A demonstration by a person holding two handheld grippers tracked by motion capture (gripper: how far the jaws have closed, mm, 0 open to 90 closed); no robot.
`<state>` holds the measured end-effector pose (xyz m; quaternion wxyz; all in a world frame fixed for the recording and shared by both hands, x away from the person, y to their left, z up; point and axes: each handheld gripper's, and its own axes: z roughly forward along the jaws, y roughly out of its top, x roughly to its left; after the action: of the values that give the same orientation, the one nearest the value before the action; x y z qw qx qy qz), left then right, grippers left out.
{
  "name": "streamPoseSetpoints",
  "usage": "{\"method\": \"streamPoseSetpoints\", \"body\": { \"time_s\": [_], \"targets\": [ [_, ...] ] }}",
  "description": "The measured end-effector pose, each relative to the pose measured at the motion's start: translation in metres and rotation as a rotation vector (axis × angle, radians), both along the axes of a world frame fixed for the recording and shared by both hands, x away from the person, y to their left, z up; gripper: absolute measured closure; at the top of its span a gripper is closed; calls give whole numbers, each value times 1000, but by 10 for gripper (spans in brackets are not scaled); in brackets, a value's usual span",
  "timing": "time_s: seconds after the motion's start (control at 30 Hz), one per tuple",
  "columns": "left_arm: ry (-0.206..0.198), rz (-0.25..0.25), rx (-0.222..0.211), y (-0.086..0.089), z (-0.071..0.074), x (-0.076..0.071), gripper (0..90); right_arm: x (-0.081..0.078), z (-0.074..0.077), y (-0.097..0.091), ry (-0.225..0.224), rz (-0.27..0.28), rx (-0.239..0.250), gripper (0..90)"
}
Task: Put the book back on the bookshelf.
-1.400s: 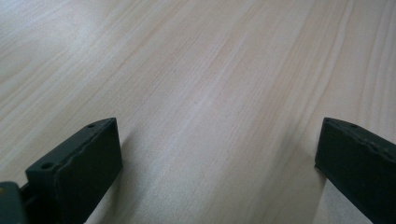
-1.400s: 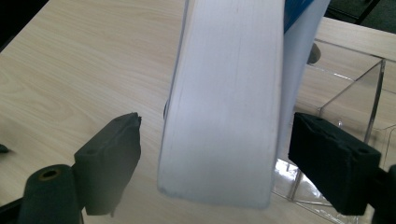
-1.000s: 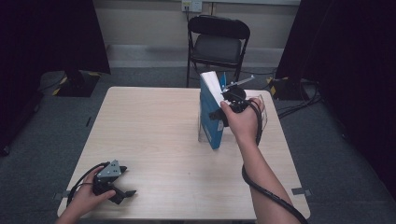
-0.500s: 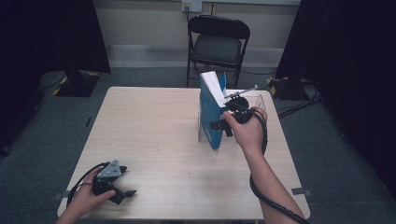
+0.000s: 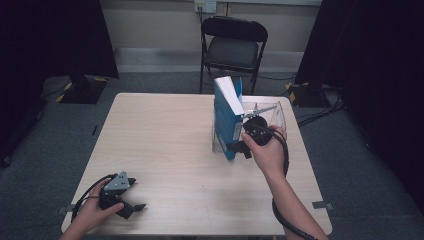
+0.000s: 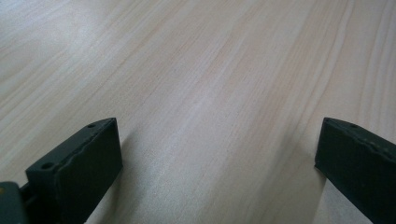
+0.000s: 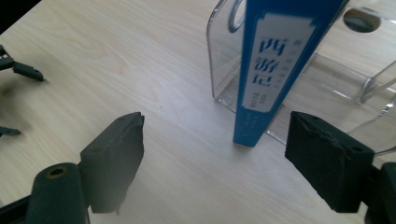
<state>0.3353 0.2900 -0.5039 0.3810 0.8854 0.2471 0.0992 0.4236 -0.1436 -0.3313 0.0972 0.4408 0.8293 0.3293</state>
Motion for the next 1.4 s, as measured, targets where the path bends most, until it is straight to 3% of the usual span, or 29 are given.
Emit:
{"method": "streamPoseSetpoints", "body": {
  "time_s": [0.27,0.37,0.53,1.03,1.4],
  "targets": [
    [5,2,-3,0,0,0,1,-9,-14,-1,16,36,-27,187],
    [5,2,-3,0,0,0,1,-12,-18,-3,-14,40,-37,191],
    [5,2,-3,0,0,0,1,-17,-27,-6,6,53,-40,190],
    [5,2,-3,0,0,0,1,-25,-54,-26,36,48,0,194],
    [5,2,-3,0,0,0,0,-29,-69,-37,47,58,-7,199]
  ]
}}
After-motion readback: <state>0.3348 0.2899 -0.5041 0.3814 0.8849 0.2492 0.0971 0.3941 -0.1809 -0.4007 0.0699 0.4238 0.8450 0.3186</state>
